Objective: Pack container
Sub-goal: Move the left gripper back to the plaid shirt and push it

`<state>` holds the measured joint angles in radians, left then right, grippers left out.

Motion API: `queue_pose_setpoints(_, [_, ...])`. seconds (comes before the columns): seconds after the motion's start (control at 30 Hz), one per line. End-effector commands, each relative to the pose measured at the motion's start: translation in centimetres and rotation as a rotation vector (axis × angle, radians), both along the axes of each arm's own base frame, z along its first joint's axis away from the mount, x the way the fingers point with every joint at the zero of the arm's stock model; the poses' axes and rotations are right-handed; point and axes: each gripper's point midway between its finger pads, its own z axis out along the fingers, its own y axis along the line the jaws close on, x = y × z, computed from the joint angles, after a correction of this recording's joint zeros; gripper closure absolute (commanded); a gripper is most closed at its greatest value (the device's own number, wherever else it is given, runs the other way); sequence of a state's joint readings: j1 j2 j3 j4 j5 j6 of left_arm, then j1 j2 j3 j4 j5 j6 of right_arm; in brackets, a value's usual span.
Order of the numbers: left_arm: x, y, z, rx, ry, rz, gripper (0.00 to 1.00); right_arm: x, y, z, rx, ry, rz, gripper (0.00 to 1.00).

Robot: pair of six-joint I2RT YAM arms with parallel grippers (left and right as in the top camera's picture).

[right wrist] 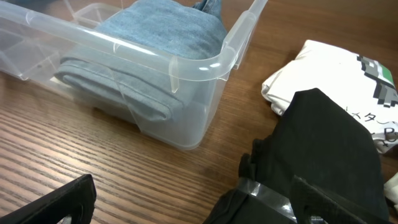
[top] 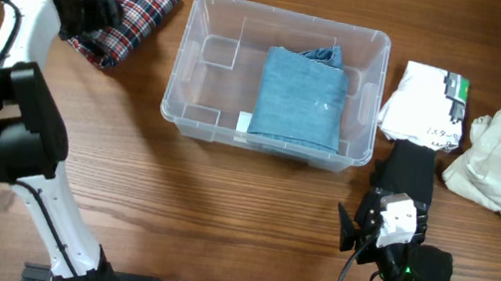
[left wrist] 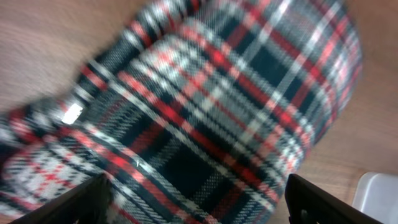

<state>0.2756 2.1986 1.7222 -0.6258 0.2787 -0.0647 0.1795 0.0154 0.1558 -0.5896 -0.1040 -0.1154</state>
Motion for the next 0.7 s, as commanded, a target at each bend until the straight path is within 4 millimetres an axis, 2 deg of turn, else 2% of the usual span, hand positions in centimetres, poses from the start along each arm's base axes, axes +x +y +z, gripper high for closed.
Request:
queue_pose_setpoints(0.0, [-2.5,0.6,-3.0,0.054,0.153,0.032,0.27,0.0,0.1,0.3,0.017,-0.007,-0.002,0.0])
queue_pose_setpoints(0.07, [-5.3,1.6,-4.9,0.101,0.294,0.092,0.31,0.0,0.1,0.3,0.017,-0.007,-0.002,0.0])
queue_pose_setpoints(0.1, [-7.1,1.6,-5.7,0.092,0.376,0.12,0.33,0.0,0.0,0.3,0.017,-0.007,-0.003,0.0])
queue_pose_setpoints(0.13, [-8.2,1.3,-6.0,0.071,0.428,0.148,0.38,0.0,0.1,0.3,0.017,-0.007,-0.002,0.0])
queue_pose_setpoints(0.2, [-10.7,0.7,-6.6,0.025,0.534,0.237,0.41,0.0,0.1,0.3,0.017,-0.007,-0.002,0.0])
queue_pose_setpoints(0.37, [-13.6,-1.3,-6.2,-0.011,0.663,0.254,0.48,0.0,0.1,0.3,0.017,-0.007,-0.002,0.0])
queue_pose_setpoints(0.43, [-13.7,-1.9,-5.5,-0.008,0.662,0.223,0.59,0.0,0.1,0.3,0.017,-0.007,-0.002,0.0])
queue_pose_setpoints(0.5, [-12.7,-2.0,-3.4,-0.001,0.588,0.218,0.55,0.0,0.0,0.3,0.017,-0.007,-0.002,0.0])
queue_pose_setpoints(0.57, [-11.3,-1.7,0.1,0.016,0.467,0.214,0.5,0.0,0.1,0.3,0.017,-0.007,-0.002,0.0])
queue_pose_setpoints(0.67, [-9.1,-0.5,6.1,0.08,0.251,0.227,0.28,0.0,0.1,0.3,0.017,-0.007,-0.002,0.0])
